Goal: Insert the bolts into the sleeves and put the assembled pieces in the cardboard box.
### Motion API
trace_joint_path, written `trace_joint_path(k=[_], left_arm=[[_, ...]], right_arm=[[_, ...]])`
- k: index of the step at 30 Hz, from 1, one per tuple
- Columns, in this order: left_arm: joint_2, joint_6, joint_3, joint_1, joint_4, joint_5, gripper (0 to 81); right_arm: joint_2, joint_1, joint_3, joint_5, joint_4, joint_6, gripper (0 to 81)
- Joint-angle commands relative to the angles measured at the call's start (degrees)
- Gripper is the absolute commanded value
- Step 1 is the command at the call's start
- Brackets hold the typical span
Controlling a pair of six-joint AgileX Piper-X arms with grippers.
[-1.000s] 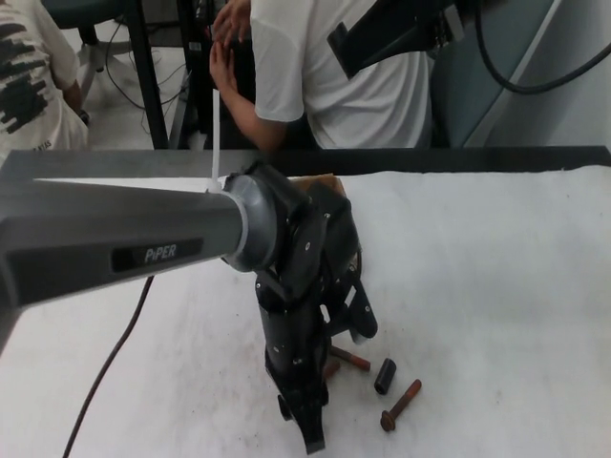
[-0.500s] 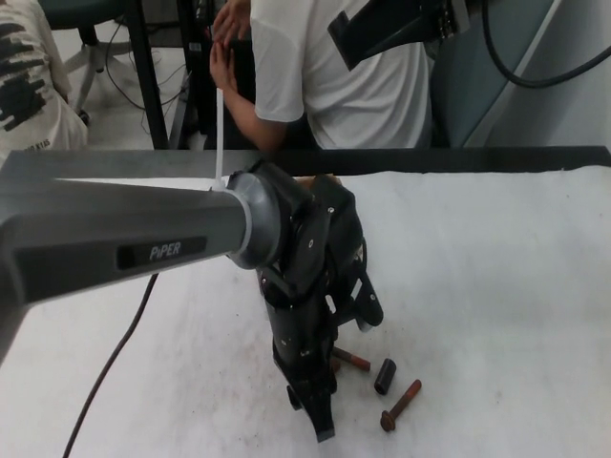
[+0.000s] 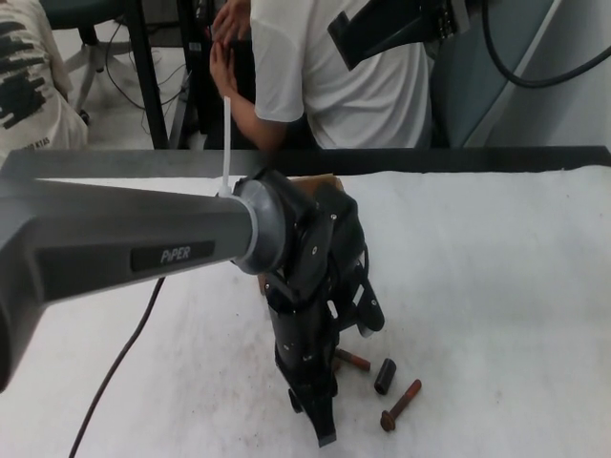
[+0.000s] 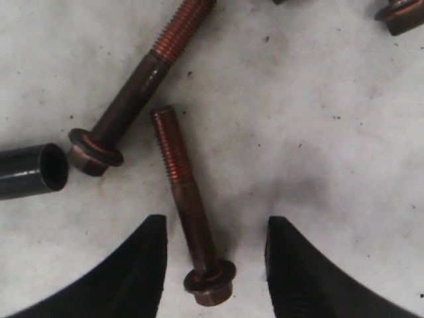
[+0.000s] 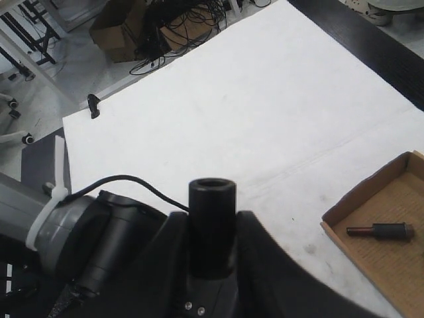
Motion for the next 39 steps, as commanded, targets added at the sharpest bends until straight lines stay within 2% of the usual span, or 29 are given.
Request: trace_joint_path(k=[1, 3, 9, 10, 12, 14, 22, 25, 27, 29, 32, 34, 35, 39], left_arm=[[-0.2, -0.5, -0.4, -0.2, 0.0, 0.0, 34.0], [0.0, -0.5, -0.4, -0.2, 0.0, 0.0, 30.6], [1.0, -0.5, -0.4, -0.2, 0.0, 0.0, 30.1], [1.1, -0.5, -0.4, -0.2, 0.0, 0.0, 28.0], [1.7, -0.5, -0.4, -0.2, 0.6, 0.0, 17.2], [2.5, -0.2, -0.4, -0.2, 1.6, 0.0, 1.7], [3.1, 0.1, -0.4, -0.2, 2.7, 0.0, 0.3], [3.1, -1.0, -0.4, -0.2, 2.7, 2.5, 0.3], [3.1, -2.4, -0.4, -0.2, 2.7, 4.5, 3.1], [3.1, -2.7, -0.4, -0.2, 2.7, 6.2, 9.9], [3.1, -3.0, -0.4, -0.2, 2.7, 6.2, 28.8], [3.1, -3.8, -0.4, -0.2, 2.7, 6.0, 38.6], [3.1, -3.9, -0.4, -0.2, 2.5, 5.8, 41.0], [3.1, -3.9, -0.4, -0.2, 2.0, 5.2, 41.1]], right_arm=[[-1.2, -0.3, -0.2, -0.9, -0.1, 0.0, 0.8], [-1.2, -0.3, -0.2, -0.9, -0.1, 0.0, 0.8], [-1.1, -0.3, -0.2, -0.9, -0.1, 0.2, 0.8], [-1.3, -0.3, -0.2, -0.9, -0.1, 0.2, 0.8], [-1.4, -0.3, -0.2, -0.9, -0.1, 0.2, 0.8], [-1.6, -0.3, -0.2, -0.9, -0.1, 0.2, 0.8], [-1.5, -0.4, -0.2, -0.9, -0.1, 0.2, 0.8], [-1.5, -0.4, -0.2, -0.9, -0.1, 0.2, 0.8], [-1.5, -0.4, -0.2, -0.9, -0.1, 0.2, 0.8], [-1.5, -0.4, -0.2, -0.9, -0.1, 0.2, 0.8], [-1.5, -0.4, -0.2, -0.9, -0.1, 0.2, 0.8], [-1.5, -0.4, -0.2, -0.9, -0.1, 0.2, 0.8], [-1.5, -0.4, -0.2, -0.9, -0.1, 0.2, 0.8], [-1.5, -0.4, -0.2, -0.9, -0.1, 0.2, 0.8]])
